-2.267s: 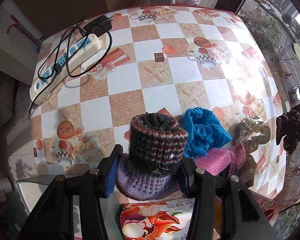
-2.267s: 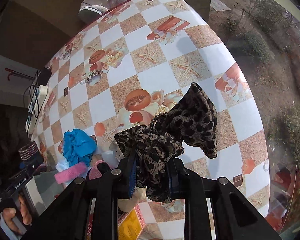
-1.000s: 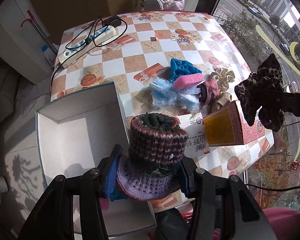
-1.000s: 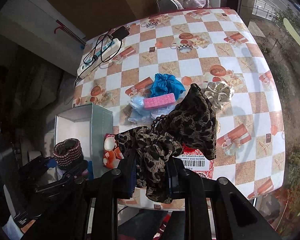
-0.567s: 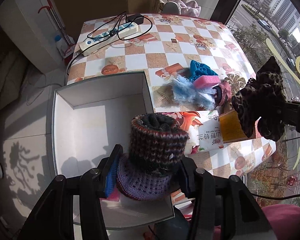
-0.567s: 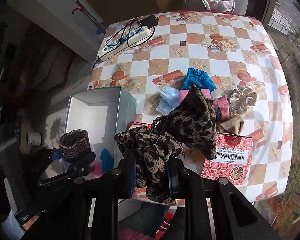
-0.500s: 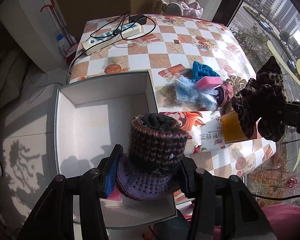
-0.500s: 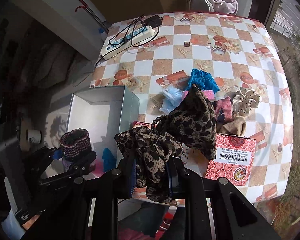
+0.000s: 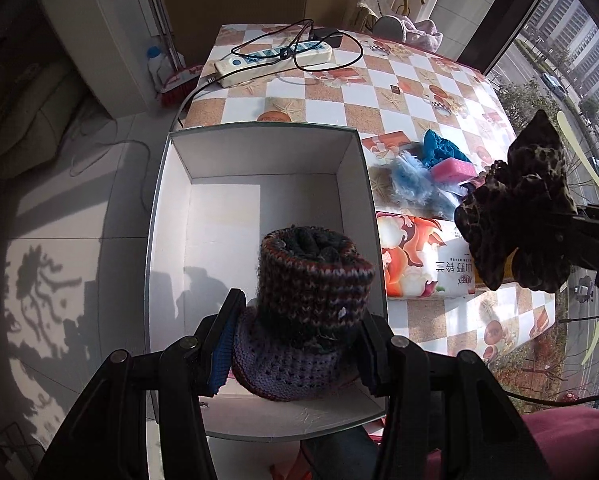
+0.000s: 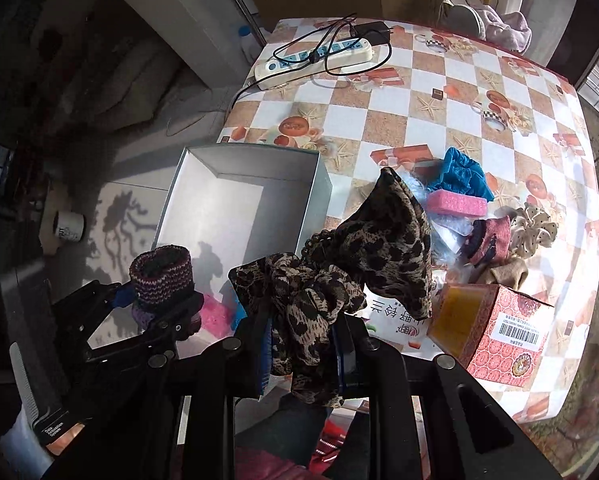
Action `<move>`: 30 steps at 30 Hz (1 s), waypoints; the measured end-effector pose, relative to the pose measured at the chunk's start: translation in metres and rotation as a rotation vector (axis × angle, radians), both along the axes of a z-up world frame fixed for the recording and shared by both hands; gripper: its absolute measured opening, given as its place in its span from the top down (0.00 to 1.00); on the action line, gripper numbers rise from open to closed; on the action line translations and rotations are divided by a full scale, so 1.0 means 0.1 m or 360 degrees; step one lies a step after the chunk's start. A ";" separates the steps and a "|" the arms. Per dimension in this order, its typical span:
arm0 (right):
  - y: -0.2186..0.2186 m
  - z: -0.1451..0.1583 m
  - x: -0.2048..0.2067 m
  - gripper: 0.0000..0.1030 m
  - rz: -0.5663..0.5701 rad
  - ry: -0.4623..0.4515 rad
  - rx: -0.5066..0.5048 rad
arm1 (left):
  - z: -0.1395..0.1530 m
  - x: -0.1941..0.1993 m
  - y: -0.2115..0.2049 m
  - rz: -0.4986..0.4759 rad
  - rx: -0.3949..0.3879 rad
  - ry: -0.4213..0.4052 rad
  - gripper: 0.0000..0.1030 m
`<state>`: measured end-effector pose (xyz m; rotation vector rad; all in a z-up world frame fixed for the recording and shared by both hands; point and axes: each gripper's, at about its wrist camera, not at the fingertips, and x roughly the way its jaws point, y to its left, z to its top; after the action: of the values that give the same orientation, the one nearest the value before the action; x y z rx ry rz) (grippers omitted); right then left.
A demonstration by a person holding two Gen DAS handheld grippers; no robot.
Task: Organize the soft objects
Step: 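Lift and carry the knit hat in the left tool while the right tool carries the scrunchie to the box, then open the left tool to drop the hat while the right tool releases the scrunchie into the box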
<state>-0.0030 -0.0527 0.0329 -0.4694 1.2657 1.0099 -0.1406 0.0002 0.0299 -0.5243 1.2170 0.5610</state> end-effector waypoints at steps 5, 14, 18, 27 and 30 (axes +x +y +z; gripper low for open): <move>0.10 -0.02 -0.11 0.76 0.0070 -0.0007 -0.0025 | -0.03 -0.12 0.05 0.0057 -0.0009 0.0001 0.47; 0.27 -0.05 -0.21 0.76 0.0134 -0.0009 -0.0041 | -0.07 -0.26 0.14 0.0133 -0.0023 0.0008 0.47; 0.35 -0.10 -0.27 0.76 0.0170 0.0004 -0.0054 | -0.12 -0.35 0.19 0.0171 -0.0037 0.0029 0.47; 0.59 -0.27 -0.33 0.76 0.0235 0.0037 -0.0112 | -0.20 -0.39 0.37 0.0246 -0.0081 0.0041 0.47; 0.71 -0.30 -0.32 0.76 0.0245 0.0035 -0.0118 | -0.24 -0.32 0.45 0.0242 -0.0081 0.0045 0.47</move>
<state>-0.0348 0.0184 0.0030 -0.6224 1.3052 1.1020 -0.1726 0.0451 0.0062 -0.6579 1.2271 0.6695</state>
